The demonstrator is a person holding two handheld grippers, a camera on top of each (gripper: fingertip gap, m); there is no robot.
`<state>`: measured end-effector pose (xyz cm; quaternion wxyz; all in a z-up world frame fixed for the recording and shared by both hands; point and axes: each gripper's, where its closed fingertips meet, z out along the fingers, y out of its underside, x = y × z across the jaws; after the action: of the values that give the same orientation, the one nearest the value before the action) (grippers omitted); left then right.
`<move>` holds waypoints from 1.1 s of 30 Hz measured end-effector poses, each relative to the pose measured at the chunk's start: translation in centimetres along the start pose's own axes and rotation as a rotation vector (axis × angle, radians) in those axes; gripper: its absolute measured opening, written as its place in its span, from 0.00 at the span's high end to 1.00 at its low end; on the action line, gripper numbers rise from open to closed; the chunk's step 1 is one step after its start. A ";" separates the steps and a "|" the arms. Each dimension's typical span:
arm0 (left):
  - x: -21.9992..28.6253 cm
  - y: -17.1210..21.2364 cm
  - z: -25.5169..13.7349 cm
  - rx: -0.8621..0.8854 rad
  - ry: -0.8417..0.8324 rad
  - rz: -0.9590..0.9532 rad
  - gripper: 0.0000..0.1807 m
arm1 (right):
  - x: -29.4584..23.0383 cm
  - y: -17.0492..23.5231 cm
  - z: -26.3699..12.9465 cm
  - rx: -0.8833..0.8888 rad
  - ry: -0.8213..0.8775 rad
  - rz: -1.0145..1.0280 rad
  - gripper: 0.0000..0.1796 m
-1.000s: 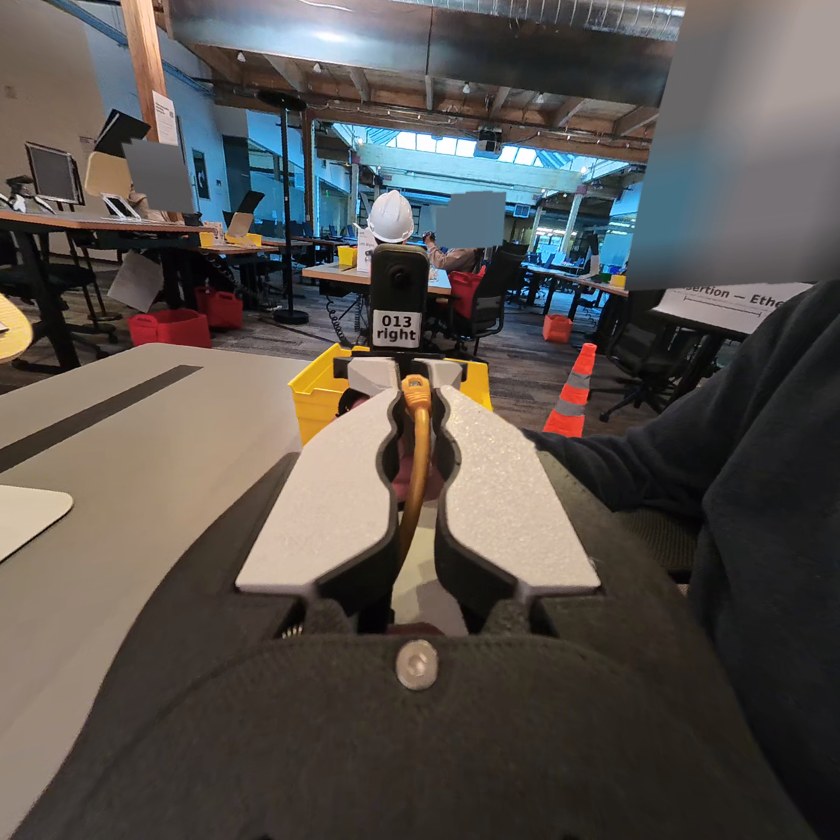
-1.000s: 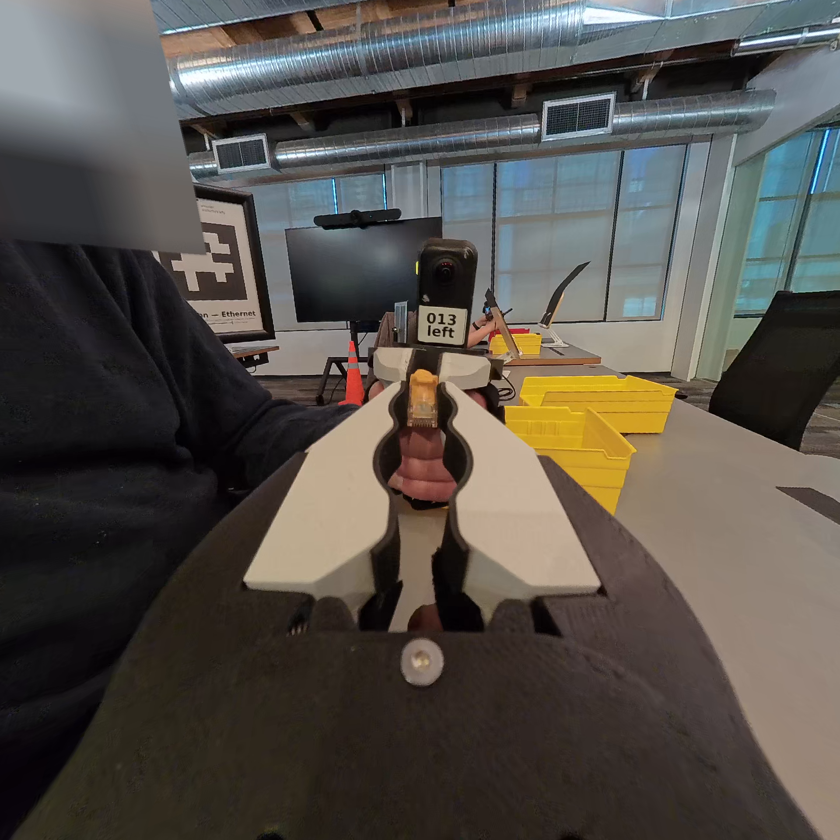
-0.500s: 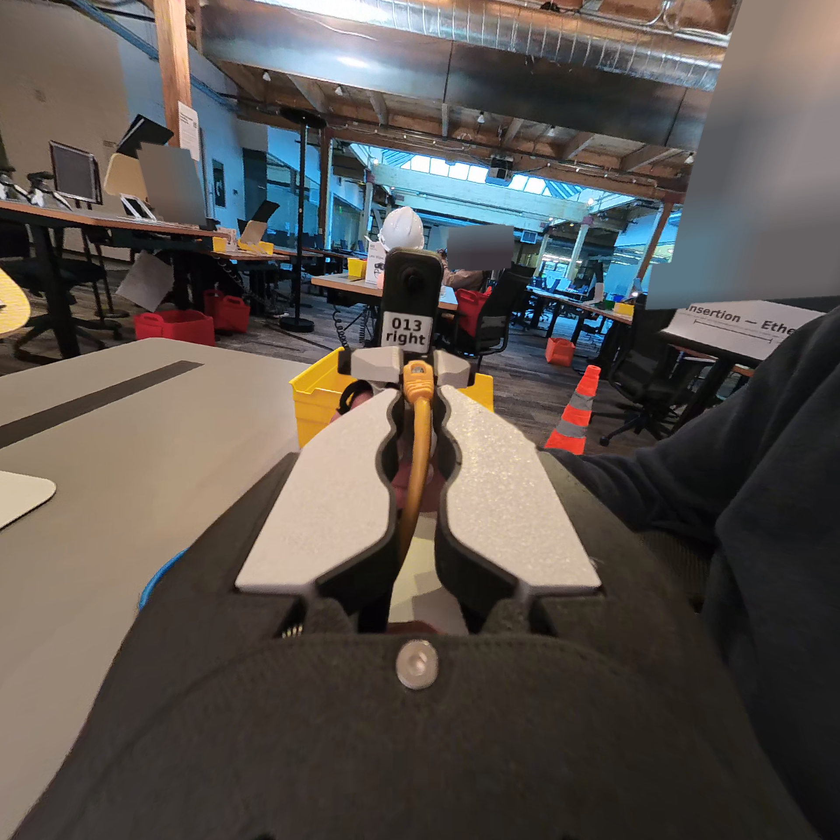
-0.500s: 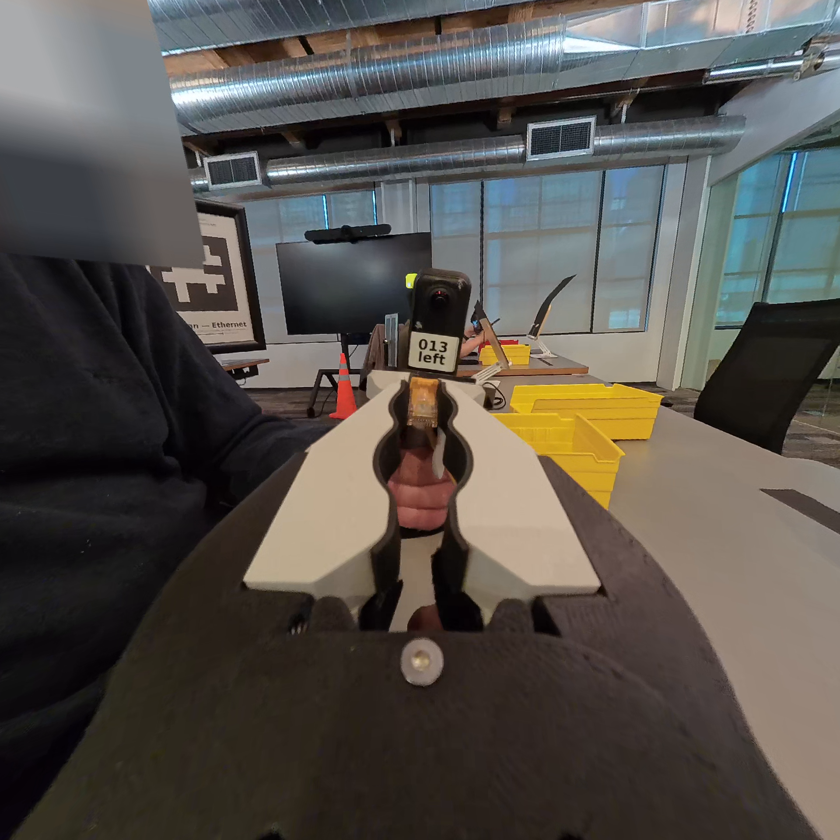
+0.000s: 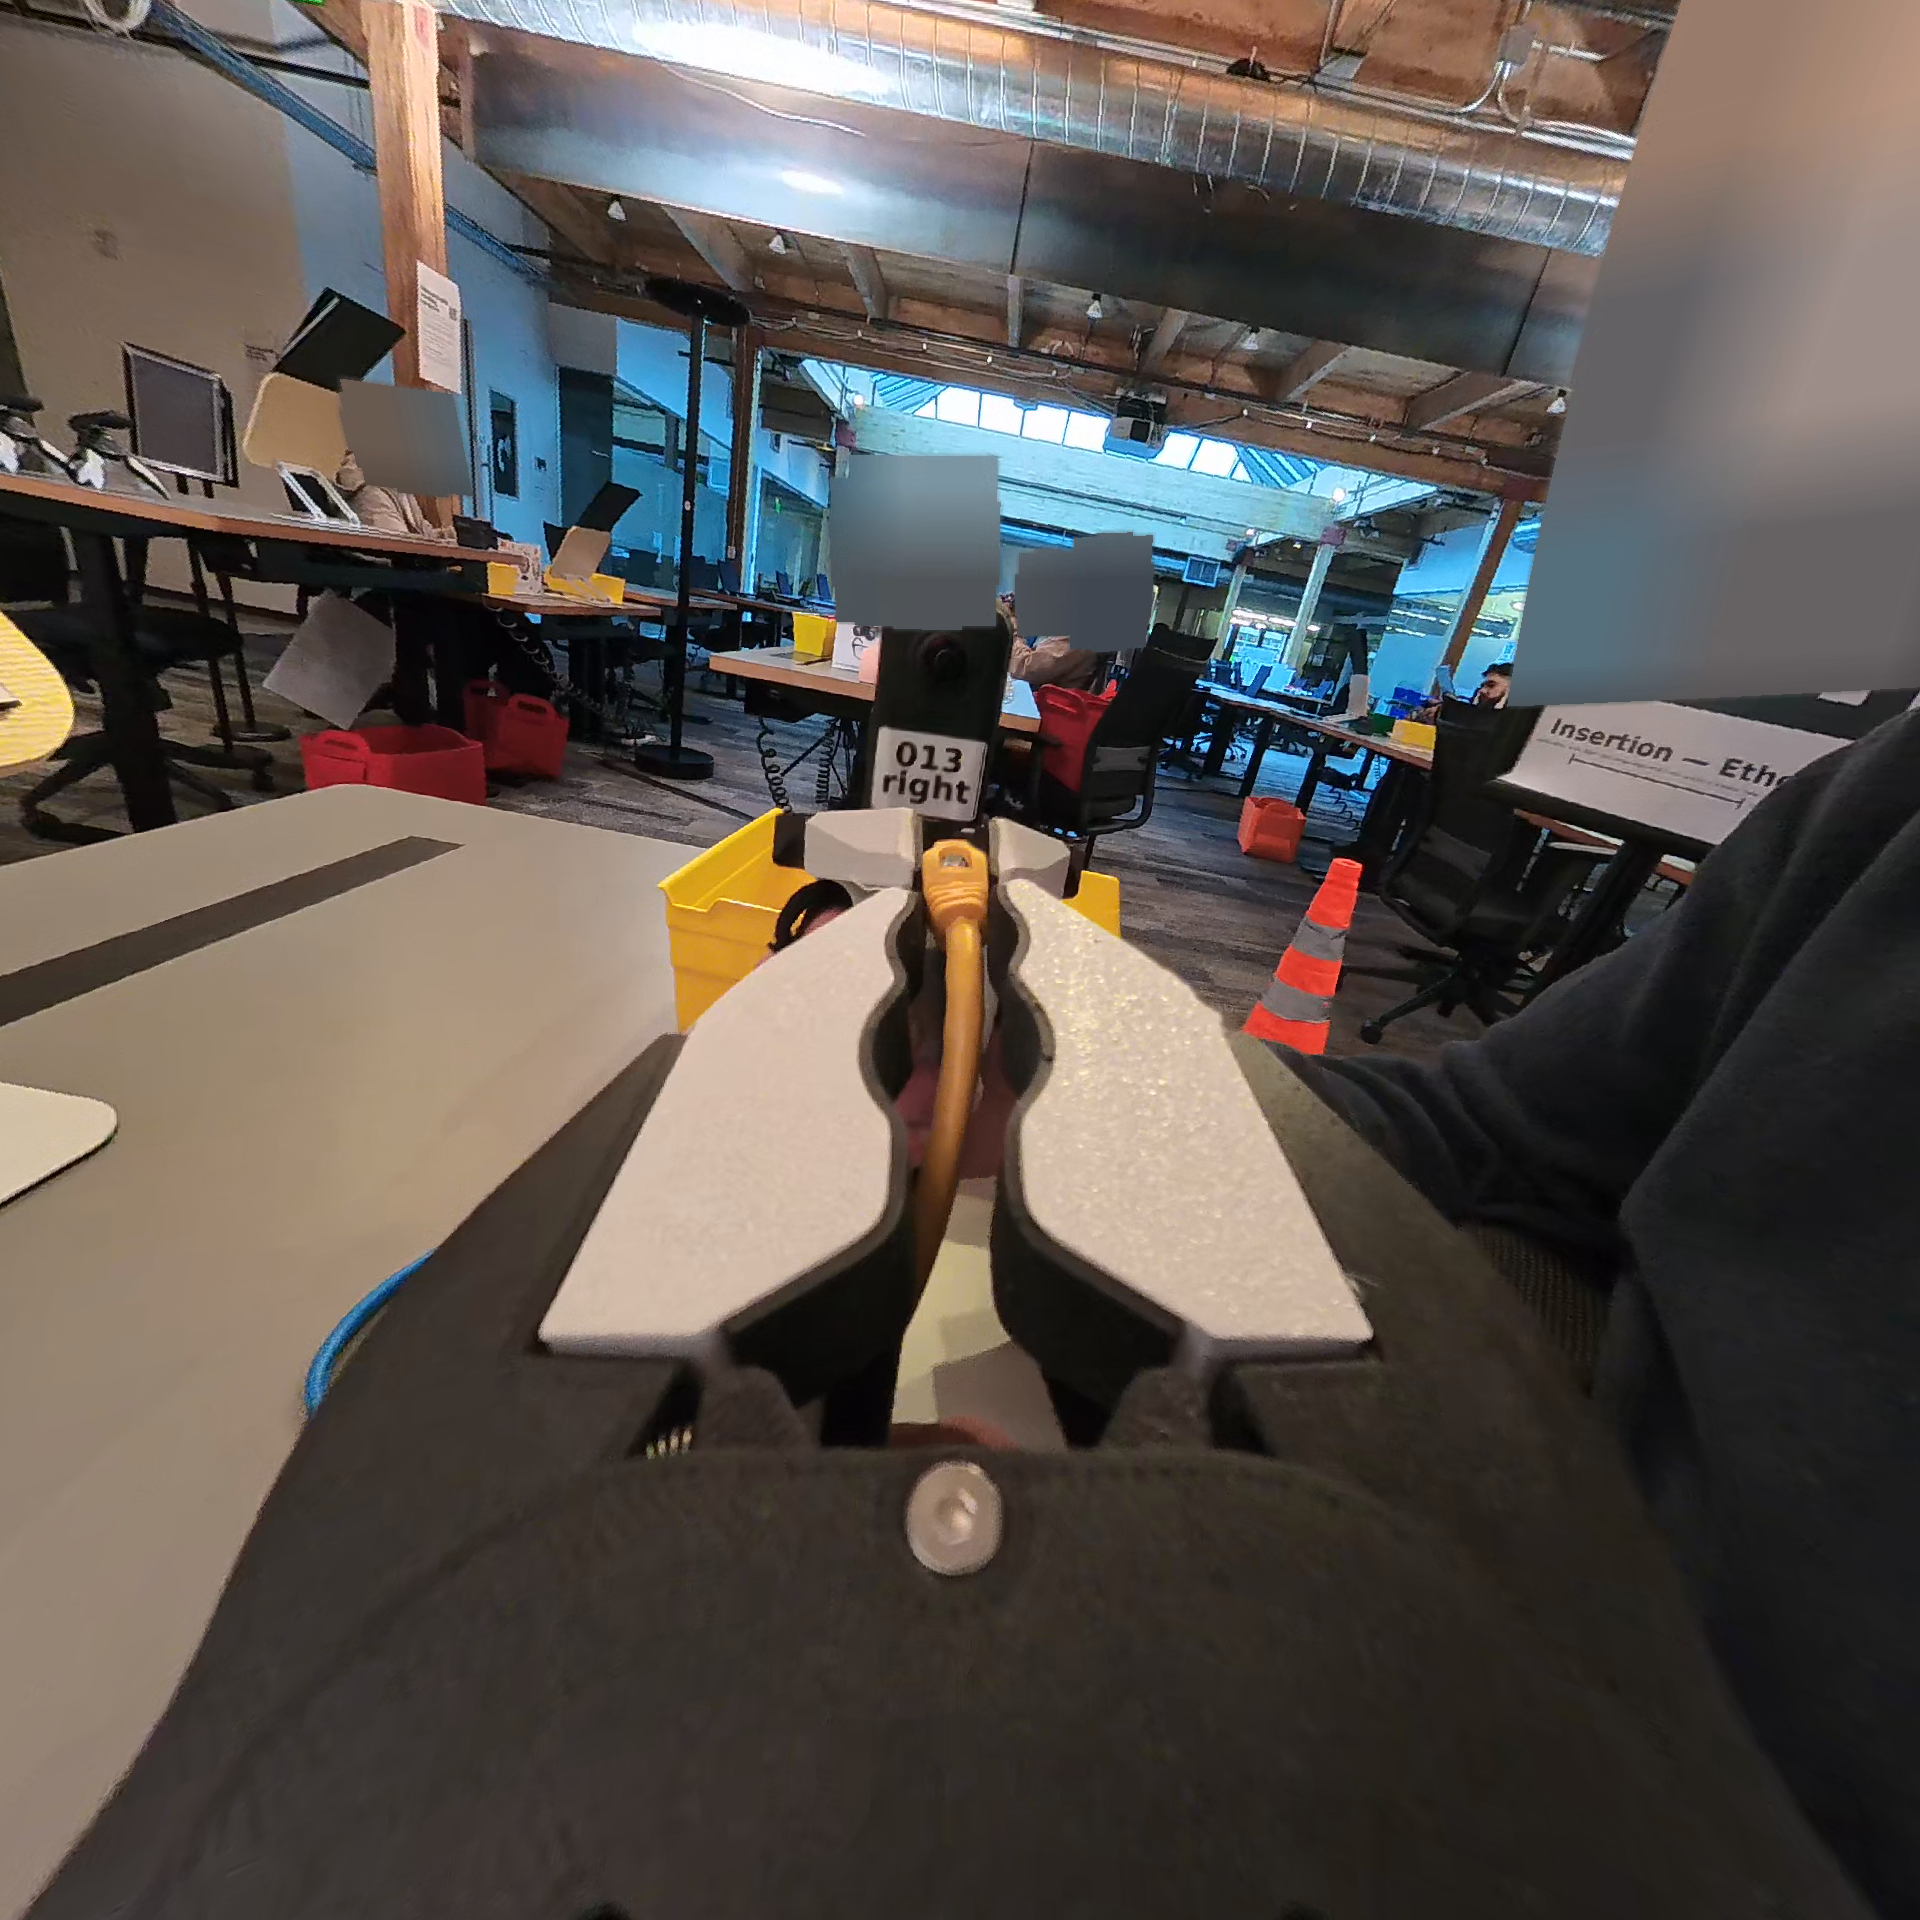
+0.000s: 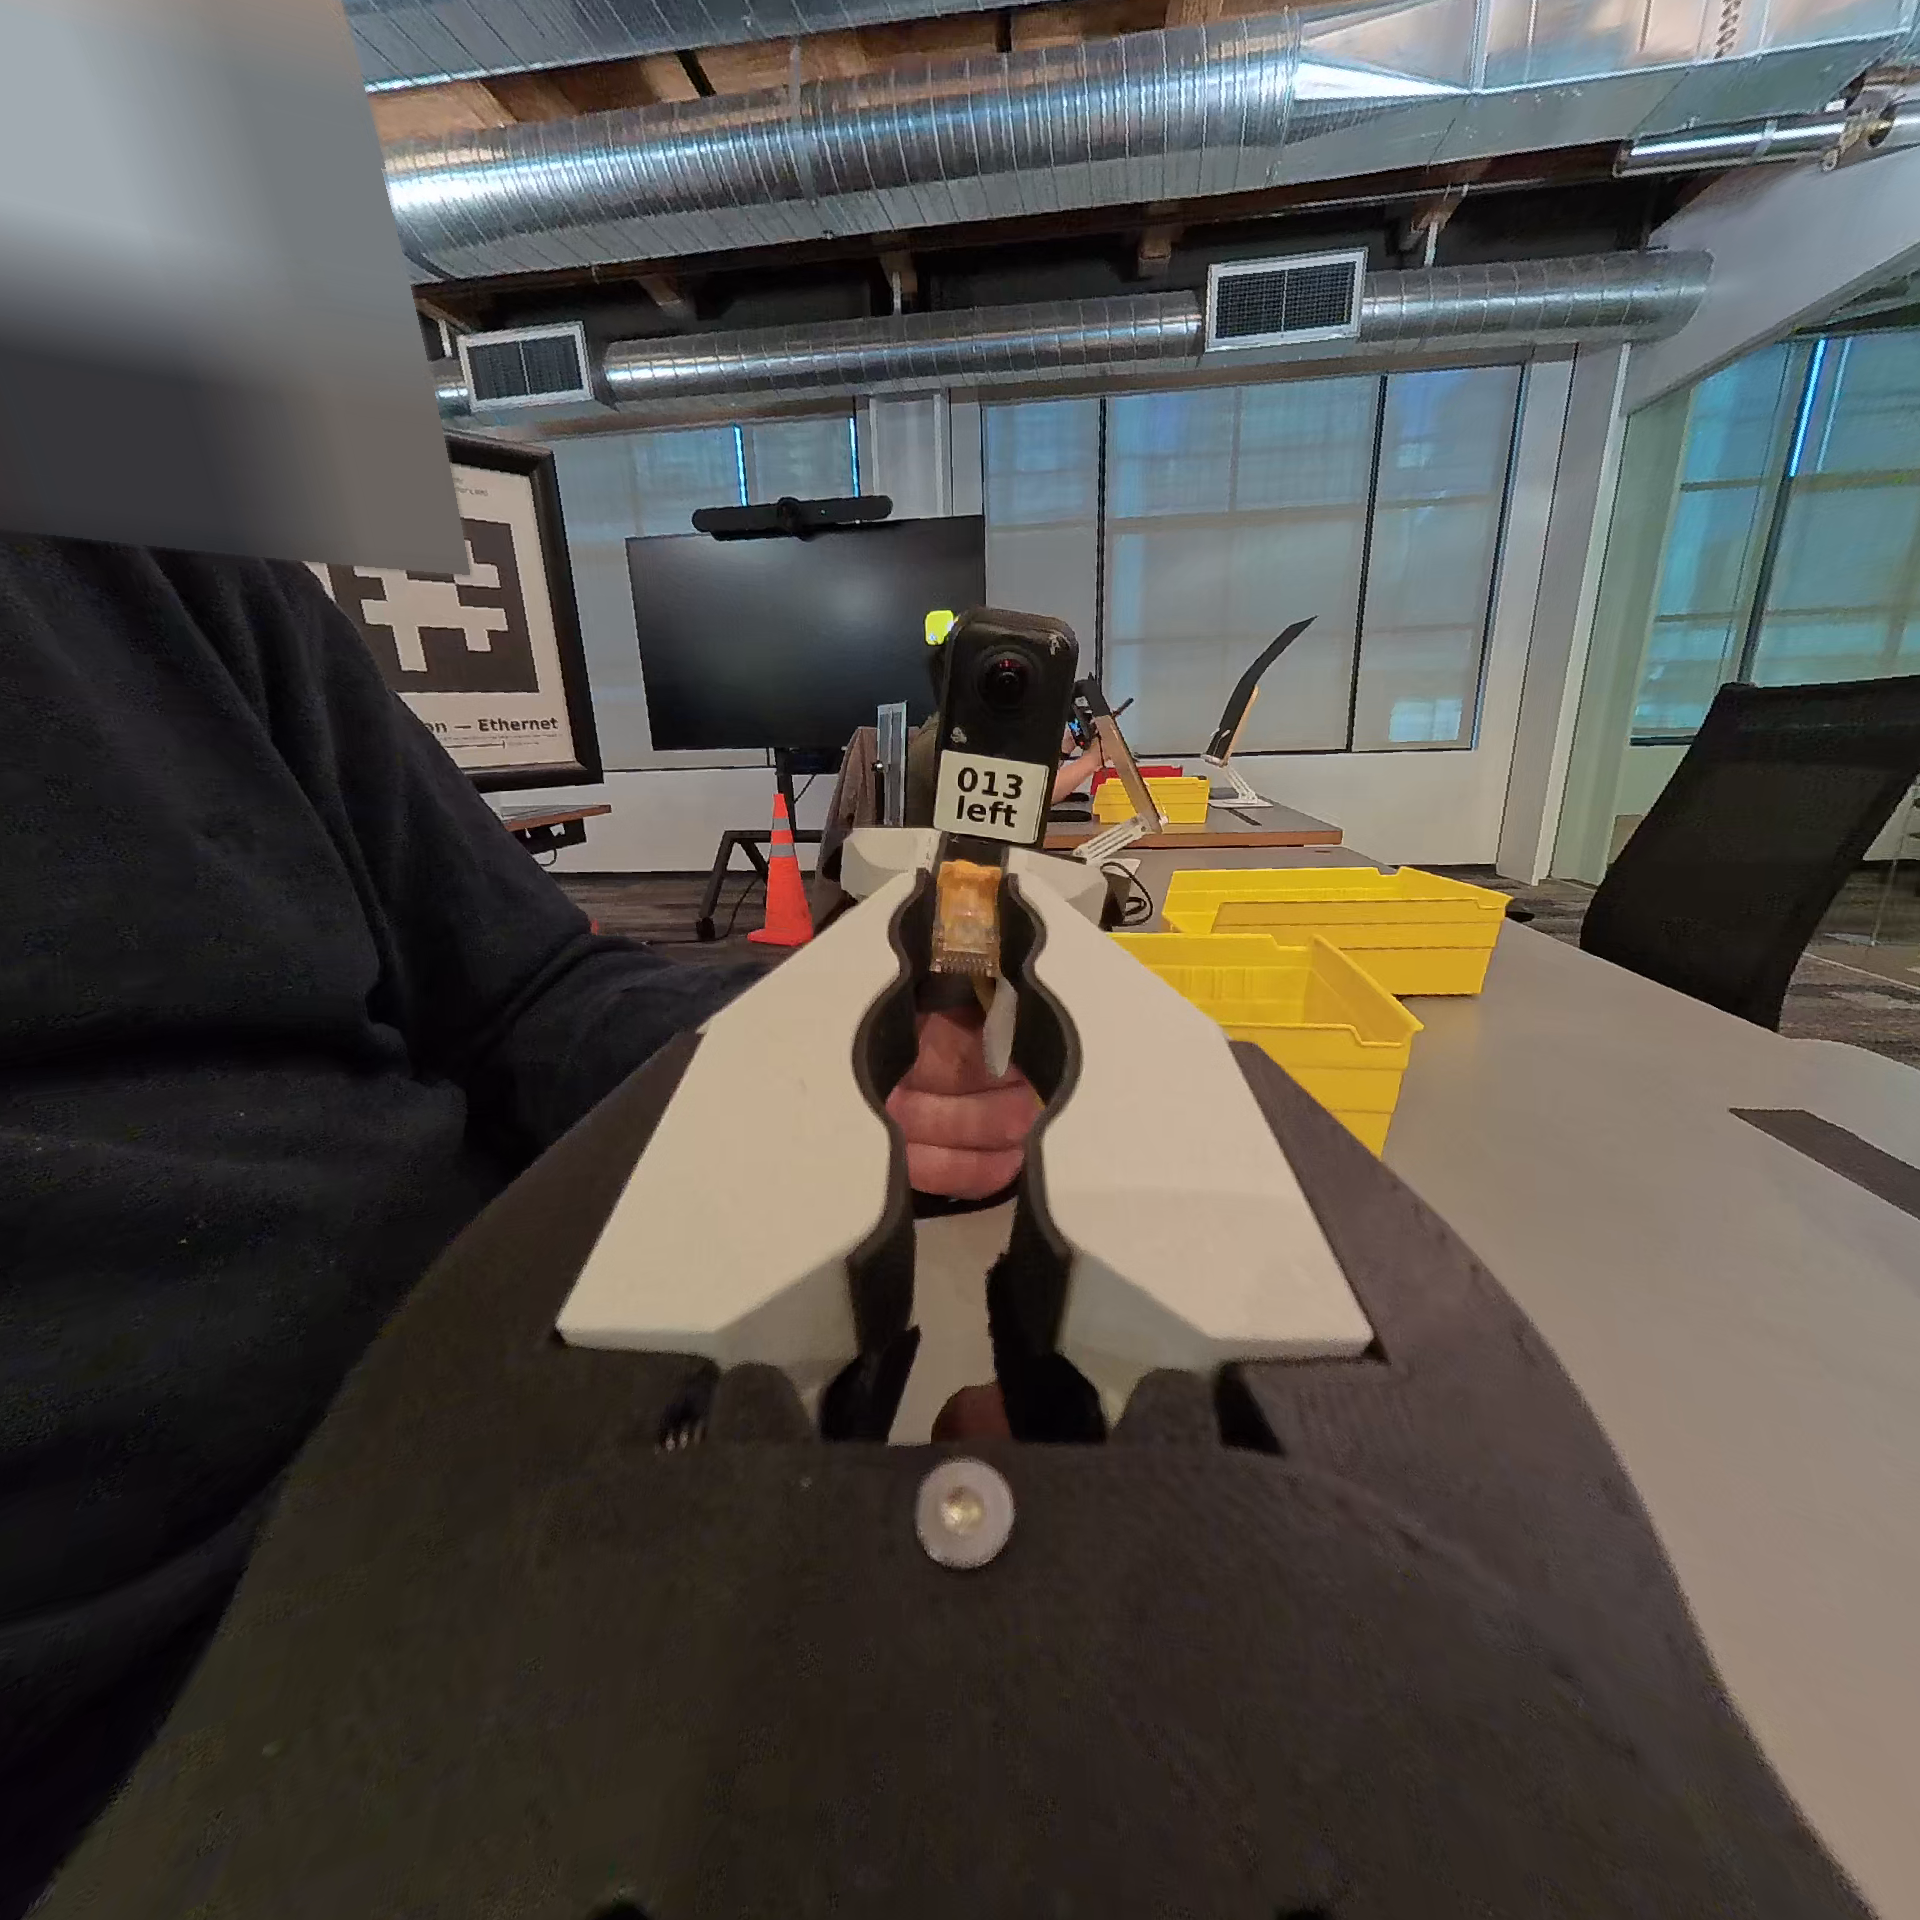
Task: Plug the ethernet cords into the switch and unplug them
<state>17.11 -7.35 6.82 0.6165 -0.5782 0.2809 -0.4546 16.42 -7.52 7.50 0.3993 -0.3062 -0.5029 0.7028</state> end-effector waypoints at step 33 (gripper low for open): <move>-3.9 1.2 -7.9 -0.197 -0.205 0.122 0.94 | 2.0 16.8 -9.1 -0.964 0.347 0.026 0.61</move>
<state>8.89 -7.62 3.59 0.6090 -0.6610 0.2942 -0.3250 18.74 -4.49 -11.32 0.2814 -0.5742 -0.6922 0.3347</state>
